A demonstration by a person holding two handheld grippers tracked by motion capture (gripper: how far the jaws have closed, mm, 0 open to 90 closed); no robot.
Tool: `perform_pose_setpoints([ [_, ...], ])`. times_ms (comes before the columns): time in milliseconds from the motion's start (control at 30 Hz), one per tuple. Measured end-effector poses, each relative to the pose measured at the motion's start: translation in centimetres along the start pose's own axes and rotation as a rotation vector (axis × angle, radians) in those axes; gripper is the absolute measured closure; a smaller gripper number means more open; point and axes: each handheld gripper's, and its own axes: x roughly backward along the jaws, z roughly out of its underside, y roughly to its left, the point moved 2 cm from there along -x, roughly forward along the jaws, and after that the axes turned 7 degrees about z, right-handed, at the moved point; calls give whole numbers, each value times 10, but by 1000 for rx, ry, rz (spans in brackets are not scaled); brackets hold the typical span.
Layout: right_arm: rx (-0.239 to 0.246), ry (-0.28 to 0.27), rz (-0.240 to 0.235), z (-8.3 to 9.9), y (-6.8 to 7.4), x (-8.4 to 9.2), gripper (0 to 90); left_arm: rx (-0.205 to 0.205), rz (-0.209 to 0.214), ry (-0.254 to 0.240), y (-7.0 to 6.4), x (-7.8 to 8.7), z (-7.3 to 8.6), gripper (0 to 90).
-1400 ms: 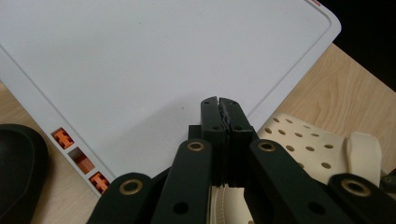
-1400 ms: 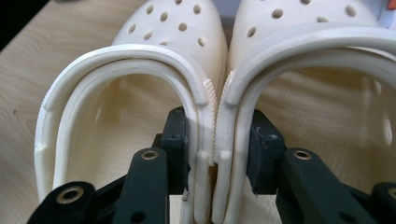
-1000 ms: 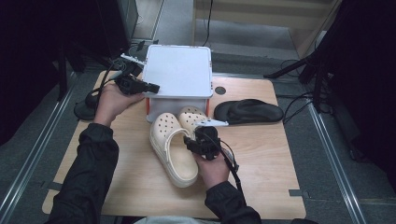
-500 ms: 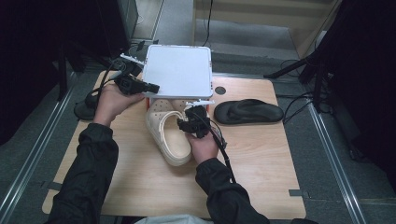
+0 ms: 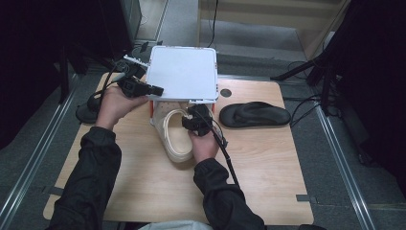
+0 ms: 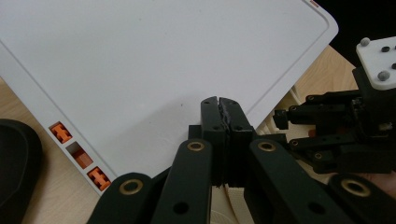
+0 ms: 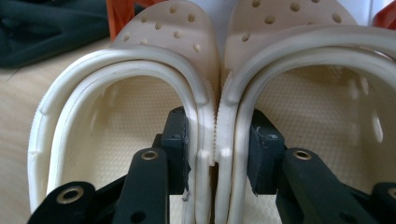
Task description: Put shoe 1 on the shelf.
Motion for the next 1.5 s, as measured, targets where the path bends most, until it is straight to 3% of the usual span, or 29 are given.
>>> perform_pose_setpoints([
  [267, -10, -28, 27, -1, 2, -8, 648, 3, 7, -1, 0, 0, 0, 899],
  [867, 13, -28, -19, 2, 4, -1, 505, 6, 6, -4, 0, 0, 1, 895],
  [1200, 32, -24, -71, 13, -1, 29, 495, 12, 4, -4, 0, 0, 1, 895],
  [1400, 51, -35, -98, 22, -4, 47, 543, 12, 4, -5, 0, 0, 1, 895],
  [1500, 57, -39, -142, 32, -5, 60, 606, 13, 4, -7, 0, 0, 1, 895],
])
